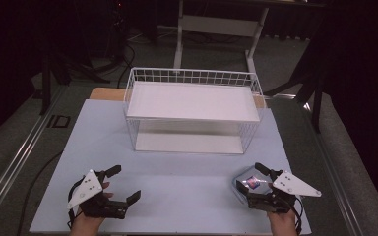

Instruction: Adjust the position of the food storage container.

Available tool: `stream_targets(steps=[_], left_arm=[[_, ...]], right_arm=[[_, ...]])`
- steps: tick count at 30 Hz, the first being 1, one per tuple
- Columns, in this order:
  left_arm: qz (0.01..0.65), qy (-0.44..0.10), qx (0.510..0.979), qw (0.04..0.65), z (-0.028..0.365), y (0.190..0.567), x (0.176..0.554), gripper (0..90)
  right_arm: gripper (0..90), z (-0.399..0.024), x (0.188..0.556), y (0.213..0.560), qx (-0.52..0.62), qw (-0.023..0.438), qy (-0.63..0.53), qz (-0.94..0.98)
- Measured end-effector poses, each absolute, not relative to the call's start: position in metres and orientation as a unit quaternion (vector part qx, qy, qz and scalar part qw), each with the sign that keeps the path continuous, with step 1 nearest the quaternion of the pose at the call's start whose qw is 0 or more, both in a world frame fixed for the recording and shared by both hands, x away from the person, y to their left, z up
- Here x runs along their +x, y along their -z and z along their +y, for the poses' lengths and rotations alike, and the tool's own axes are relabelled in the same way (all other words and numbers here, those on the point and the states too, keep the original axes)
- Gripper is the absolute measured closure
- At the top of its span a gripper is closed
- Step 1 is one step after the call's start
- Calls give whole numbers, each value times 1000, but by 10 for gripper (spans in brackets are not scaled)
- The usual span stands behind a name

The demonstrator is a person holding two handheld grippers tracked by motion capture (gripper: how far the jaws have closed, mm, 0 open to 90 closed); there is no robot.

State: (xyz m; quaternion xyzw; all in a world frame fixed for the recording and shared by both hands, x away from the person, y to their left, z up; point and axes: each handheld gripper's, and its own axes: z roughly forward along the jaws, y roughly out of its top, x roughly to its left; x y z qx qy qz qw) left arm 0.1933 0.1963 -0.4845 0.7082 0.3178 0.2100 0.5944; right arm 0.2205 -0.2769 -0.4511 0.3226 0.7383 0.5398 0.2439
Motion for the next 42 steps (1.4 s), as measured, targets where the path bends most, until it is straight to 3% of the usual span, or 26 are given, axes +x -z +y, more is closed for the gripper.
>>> stream_targets(steps=[12,24,32,34,42], left_arm=[[317,-211,709,594,195,485,195,5],[313,-211,712,592,192,486,194,5],[314,-211,711,592,191,486,194,5],[315,-213,710,592,191,486,194,5],[313,-211,712,592,190,486,194,5]], right_arm=[[132,-275,219,423,304,224,-577,724],[173,-303,254,423,350,236,-539,729],[350,-326,277,441,388,244,-502,733],[457,-331,280,447,394,248,-485,740],[684,-352,289,470,432,257,-433,748]])
